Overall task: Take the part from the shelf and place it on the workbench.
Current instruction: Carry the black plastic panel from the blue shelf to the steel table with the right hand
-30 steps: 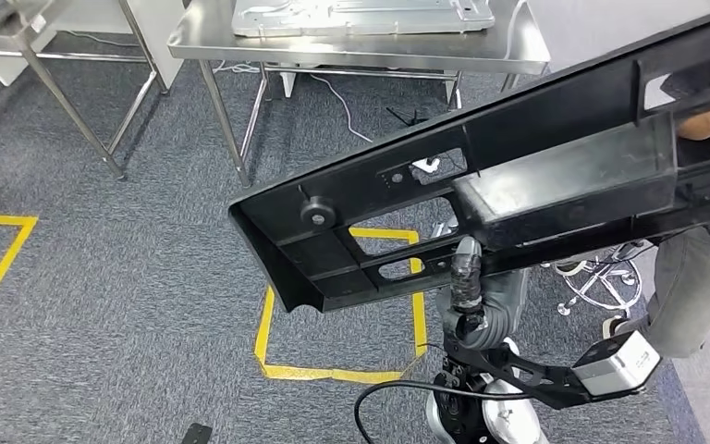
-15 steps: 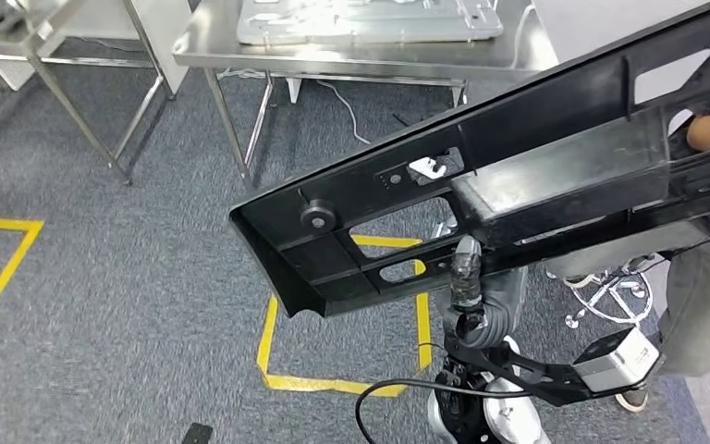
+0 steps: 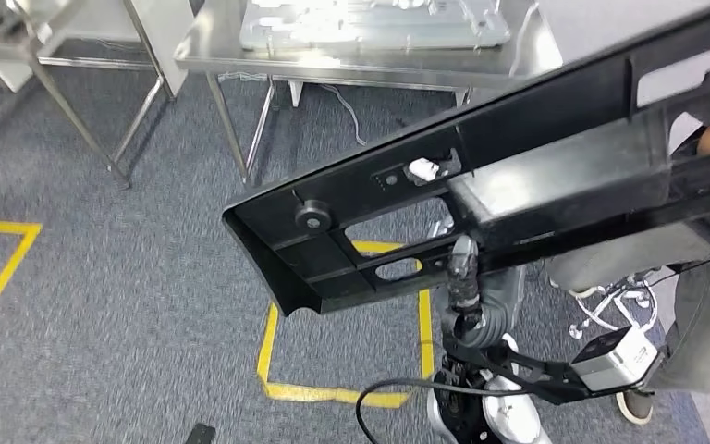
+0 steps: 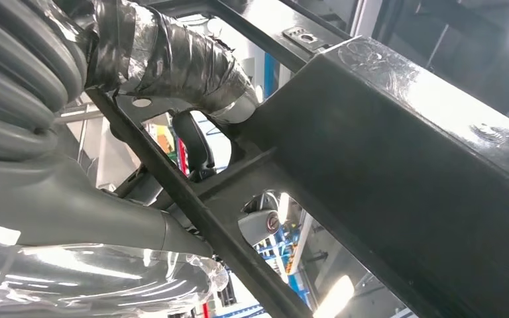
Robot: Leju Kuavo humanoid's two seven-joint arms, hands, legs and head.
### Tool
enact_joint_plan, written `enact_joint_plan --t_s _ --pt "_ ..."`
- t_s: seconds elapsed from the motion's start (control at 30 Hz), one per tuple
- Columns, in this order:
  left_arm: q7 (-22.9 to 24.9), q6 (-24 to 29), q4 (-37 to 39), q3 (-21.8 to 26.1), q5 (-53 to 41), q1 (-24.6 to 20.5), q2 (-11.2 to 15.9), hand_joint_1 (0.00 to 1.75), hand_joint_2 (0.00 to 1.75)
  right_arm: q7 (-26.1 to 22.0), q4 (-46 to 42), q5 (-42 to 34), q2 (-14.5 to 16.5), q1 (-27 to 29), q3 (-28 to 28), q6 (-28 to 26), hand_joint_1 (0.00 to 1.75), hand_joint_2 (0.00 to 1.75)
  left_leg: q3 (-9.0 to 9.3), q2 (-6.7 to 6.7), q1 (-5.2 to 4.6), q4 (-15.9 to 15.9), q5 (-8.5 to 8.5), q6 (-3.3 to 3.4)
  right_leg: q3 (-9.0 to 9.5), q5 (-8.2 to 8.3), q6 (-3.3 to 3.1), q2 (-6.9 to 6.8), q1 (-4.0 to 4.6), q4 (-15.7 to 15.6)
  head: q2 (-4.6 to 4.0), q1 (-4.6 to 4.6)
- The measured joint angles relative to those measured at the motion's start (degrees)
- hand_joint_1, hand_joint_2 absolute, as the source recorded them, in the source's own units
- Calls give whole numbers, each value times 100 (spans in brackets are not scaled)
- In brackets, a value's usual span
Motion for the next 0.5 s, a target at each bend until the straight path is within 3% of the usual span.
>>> enact_joint_plan --t_s 0.07,0.1,0.17,0.2,0.23,0.27,0.33,0.37,0.4,0.5 --pt "4 0 0 1 1 5 2 0 175 -1 1 0 -1 -9 0 3 175 175 69 -3 8 -40 -26 79 -84 -128 52 1 -15 224 0 17" --pt "5 -1 0 2 1 1 2 0 175 -1 2 0 -2 -12 0 3 175 175 105 -2 9 -56 -43 116 -234 -254 70 2 -24 520 0 28" --pt "7 -8 0 3 1 -11 3 0 175 -2 13 0 -4 -9 0 4 175 175 157 -3 -6 -56 -99 163 -711 -520 88 3 -28 1328 0 47" --pt "9 -13 0 4 1 -8 3 0 175 -2 21 0 -5 -4 0 4 175 175 191 -4 -14 -55 -131 171 -926 -558 90 3 -29 1628 0 49" --pt "12 -16 0 4 2 -1 3 0 175 -2 30 0 -6 0 0 4 175 175 236 -7 -19 -53 -167 172 -1045 -479 86 3 -30 1723 0 50" --pt "15 -19 0 5 2 6 3 0 175 -2 36 0 -6 2 0 4 175 175 295 -12 -22 -52 -207 167 -1042 -280 72 3 -28 1578 0 51" --pt "19 -28 1 6 2 13 -1 0 175 -2 43 0 -6 0 0 4 175 175 414 -27 -23 -54 -297 144 -783 230 20 6 -16 855 0 52" --pt "20 -33 1 7 2 6 -5 0 175 -2 45 0 -6 -3 0 5 175 175 452 -36 -27 -49 -338 119 -638 382 -11 8 4 502 0 46" --pt "21 -37 2 9 2 -1 -8 0 175 -1 49 0 -6 -7 0 5 175 175 464 -41 -25 -48 -366 91 -538 433 -37 9 25 275 0 45" --pt "23 -39 2 17 3 -16 -10 0 175 -1 54 0 -5 -12 0 7 175 175 475 -34 -16 -65 -418 -5 -443 357 -91 21 47 89 0 46"
